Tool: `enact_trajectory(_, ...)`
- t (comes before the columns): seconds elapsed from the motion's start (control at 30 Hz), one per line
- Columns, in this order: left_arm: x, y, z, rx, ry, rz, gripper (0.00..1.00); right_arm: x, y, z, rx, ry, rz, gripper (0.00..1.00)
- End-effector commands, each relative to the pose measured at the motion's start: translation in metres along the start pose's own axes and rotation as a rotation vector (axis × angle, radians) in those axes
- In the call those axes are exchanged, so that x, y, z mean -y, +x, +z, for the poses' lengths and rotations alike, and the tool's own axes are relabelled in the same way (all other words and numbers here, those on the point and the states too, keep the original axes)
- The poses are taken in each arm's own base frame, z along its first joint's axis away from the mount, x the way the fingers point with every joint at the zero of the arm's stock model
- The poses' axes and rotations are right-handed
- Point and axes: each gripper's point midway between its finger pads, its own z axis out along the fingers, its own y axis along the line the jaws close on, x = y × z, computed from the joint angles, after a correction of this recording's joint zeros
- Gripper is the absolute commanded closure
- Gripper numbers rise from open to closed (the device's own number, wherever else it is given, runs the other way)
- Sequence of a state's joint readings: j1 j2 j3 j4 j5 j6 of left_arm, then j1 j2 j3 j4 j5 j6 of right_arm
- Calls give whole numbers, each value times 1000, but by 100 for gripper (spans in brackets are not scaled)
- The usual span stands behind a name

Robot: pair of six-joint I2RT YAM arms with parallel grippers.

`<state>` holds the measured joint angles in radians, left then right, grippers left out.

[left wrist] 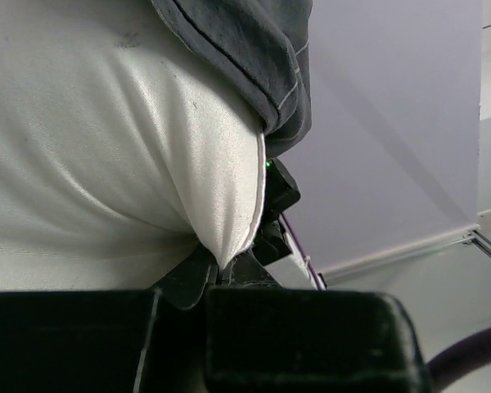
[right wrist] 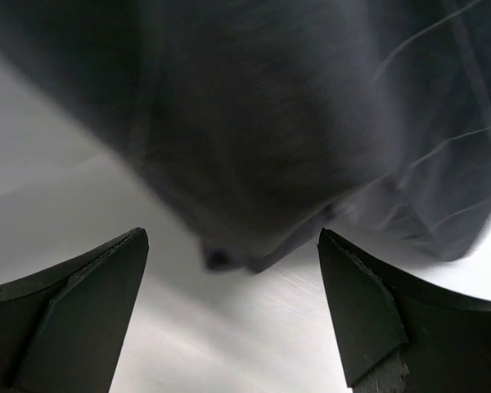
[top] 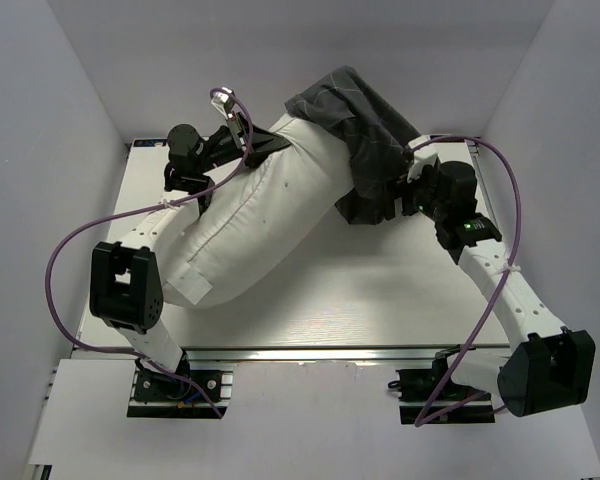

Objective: Put the pillow into the pillowcase

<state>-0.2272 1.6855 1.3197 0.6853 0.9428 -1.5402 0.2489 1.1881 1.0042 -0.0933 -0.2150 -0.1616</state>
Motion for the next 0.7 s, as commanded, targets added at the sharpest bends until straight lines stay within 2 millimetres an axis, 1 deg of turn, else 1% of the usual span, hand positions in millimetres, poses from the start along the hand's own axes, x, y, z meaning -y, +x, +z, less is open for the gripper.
enact_trajectory(0.0, 22, -5, -7, 14, 74, 28, 100, 33, -33, -4, 101, 153, -136, 10)
enact_trajectory(0.03, 16, -7, -10, 16, 63, 21, 100, 37, -40, -6, 128, 175, -148, 11)
enact_trajectory(0.07, 13, -8, -12, 17, 59, 19, 100, 40, -40, -8, 139, 186, -161, 11)
enact_trajectory(0.1, 9, -9, -14, 20, 52, 15, 100, 39, -38, -11, 146, 179, -202, 11)
enact_trajectory(0.13, 0, -11, -18, 24, 35, -3, 100, 38, -40, -12, 160, 168, -225, 10)
enact_trajectory(0.2, -8, -13, -23, 28, 26, -11, 100, 36, -41, -16, 187, 146, -253, 11)
enact_trajectory(0.23, -16, -12, -25, 25, 14, -26, 100, 34, -41, -16, 194, 132, -260, 10)
enact_trajectory(0.27, -21, -11, -26, 23, 11, -32, 100, 31, -41, -13, 193, 109, -261, 11)
enact_trajectory(0.33, -27, -11, -27, 25, 5, -39, 100, 28, -36, 0, 167, 64, -243, 11)
enact_trajectory(0.37, -31, -12, -27, 26, 4, -42, 100, 23, -31, 6, 149, 21, -225, 11)
enact_trajectory(0.4, -33, -13, -27, 29, 5, -43, 100, 21, -22, 17, 117, -12, -201, 11)
enact_trajectory(0.43, -32, -13, -27, 28, 6, -42, 100, 19, -28, 20, 126, -30, -177, 12)
enact_trajectory(0.47, -34, -14, -26, 29, 5, -44, 100, 11, -28, 25, 129, -87, -168, 12)
enact_trajectory(0.5, -33, -14, -26, 28, 7, -41, 100, 7, -23, 31, 110, -121, -151, 13)
enact_trajectory(0.53, -33, -14, -26, 26, 7, -41, 100, 4, -32, 32, 125, -145, -139, 14)
enact_trajectory(0.57, -34, -14, -27, 28, 6, -42, 100, -4, -30, 36, 121, -205, -128, 14)
enact_trajectory(0.6, -34, -15, -28, 30, 5, -41, 100, -8, -29, 37, 109, -234, -118, 15)
enact_trajectory(0.63, -34, -15, -28, 30, 3, -42, 100, -13, -34, 37, 120, -267, -116, 16)
enact_trajectory(0.67, -37, -14, -29, 32, 0, -47, 100, -12, -29, 42, 105, -267, -107, 16)
